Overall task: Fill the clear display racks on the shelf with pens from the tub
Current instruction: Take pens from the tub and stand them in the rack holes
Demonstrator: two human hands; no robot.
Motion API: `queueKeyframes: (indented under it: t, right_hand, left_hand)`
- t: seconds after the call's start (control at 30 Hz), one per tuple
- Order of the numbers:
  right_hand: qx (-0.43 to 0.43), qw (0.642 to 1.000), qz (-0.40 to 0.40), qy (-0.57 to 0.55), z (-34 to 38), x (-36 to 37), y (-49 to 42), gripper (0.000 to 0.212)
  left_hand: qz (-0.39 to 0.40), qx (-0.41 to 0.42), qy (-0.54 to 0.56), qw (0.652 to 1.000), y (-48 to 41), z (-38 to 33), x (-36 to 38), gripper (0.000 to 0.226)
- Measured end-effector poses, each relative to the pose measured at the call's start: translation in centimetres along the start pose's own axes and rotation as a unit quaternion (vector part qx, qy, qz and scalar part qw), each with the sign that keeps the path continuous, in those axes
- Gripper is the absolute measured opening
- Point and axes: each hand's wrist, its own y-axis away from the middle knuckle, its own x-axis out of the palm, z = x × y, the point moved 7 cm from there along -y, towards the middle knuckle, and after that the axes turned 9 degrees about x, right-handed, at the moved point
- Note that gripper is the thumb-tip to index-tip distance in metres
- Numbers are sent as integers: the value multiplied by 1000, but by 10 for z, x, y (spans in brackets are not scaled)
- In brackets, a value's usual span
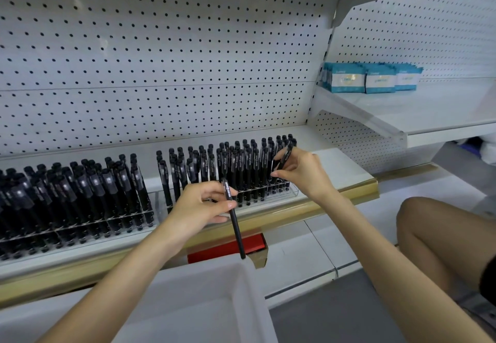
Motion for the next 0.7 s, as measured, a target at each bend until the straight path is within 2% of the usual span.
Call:
queueKeyframes:
  t: [0.13,0.37,0.57,0.7]
  right_hand:
    - [-10,999,-12,40,0,5,1,39]
    - [8,999,-12,30,-4,5,-3,27]
    - [15,999,3,35,1,4,-5,35]
    - [8,998,13,65,4,4,-4,32]
  left_hand:
    - [-5,-3,1,1000,0,2,-2,20]
    - [-10,-7,1,1000,1,3,-6,20]
    - [-10,-9,0,1000,2,3,-8,20]
    - [-11,-9,-1,1000,4,3,-9,20]
